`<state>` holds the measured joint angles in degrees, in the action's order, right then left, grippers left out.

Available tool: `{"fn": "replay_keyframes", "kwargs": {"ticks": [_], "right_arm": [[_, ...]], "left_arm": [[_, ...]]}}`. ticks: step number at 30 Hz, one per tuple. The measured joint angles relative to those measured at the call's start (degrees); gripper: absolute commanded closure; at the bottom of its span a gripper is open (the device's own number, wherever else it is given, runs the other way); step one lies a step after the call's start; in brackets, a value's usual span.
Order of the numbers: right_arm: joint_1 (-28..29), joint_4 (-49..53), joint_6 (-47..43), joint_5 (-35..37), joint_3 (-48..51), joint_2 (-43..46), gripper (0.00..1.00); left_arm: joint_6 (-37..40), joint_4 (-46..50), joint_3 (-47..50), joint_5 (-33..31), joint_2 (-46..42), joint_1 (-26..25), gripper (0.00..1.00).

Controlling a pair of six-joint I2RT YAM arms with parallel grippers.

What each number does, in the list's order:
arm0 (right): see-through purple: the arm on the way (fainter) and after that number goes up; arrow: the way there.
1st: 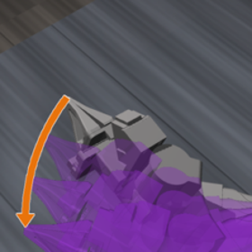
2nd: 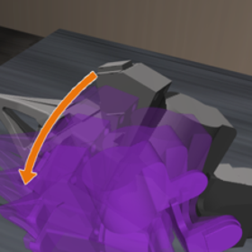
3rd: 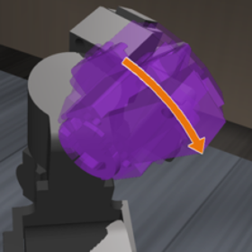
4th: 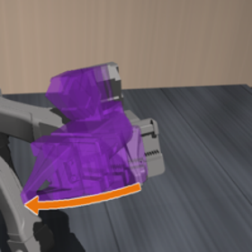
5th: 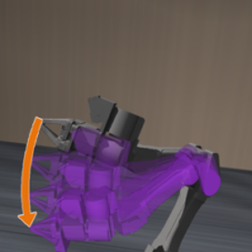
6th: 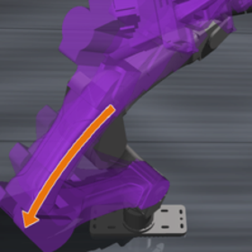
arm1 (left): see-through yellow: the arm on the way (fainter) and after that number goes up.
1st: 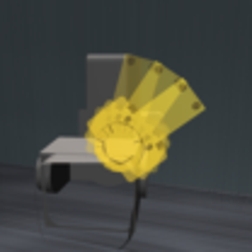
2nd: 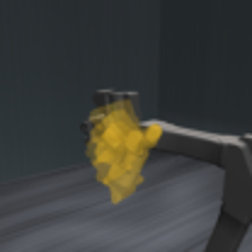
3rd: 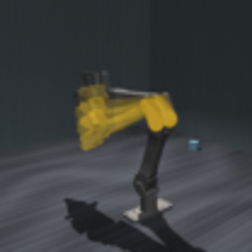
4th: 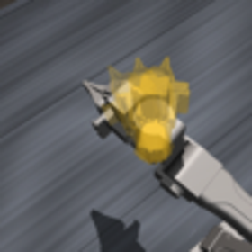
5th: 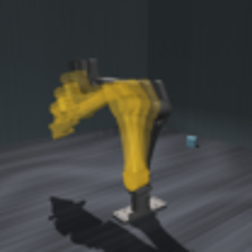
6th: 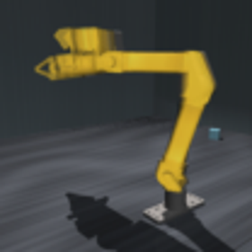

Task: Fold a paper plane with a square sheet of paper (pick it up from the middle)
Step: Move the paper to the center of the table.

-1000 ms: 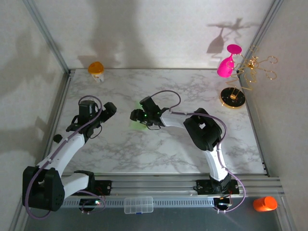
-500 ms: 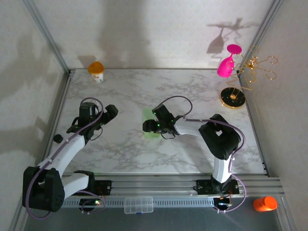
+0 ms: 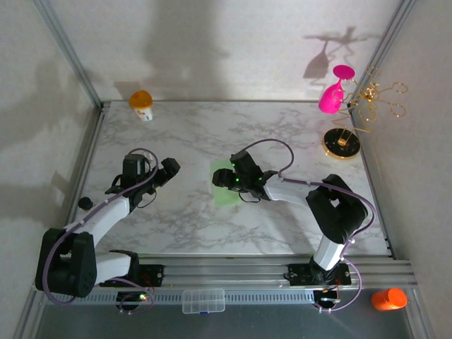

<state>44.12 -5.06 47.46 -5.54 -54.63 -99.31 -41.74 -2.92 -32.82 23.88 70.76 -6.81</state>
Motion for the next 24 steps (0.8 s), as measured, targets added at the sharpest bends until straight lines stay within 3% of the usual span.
{"fn": "replay_keyframes", "kwargs": {"ticks": [8,24], "right_arm": [[-0.28,0.35,4.44,-0.02,0.44,-0.02,0.41],[-4.48,1.53,1.11,-4.11,3.26,-0.50,0.52]], "left_arm": [[-5.29,-3.74,1.62,1.49,2.73,-6.21,0.08],[-19.91,-10.84,3.54,-0.63,7.50,-22.51,0.33]]}}
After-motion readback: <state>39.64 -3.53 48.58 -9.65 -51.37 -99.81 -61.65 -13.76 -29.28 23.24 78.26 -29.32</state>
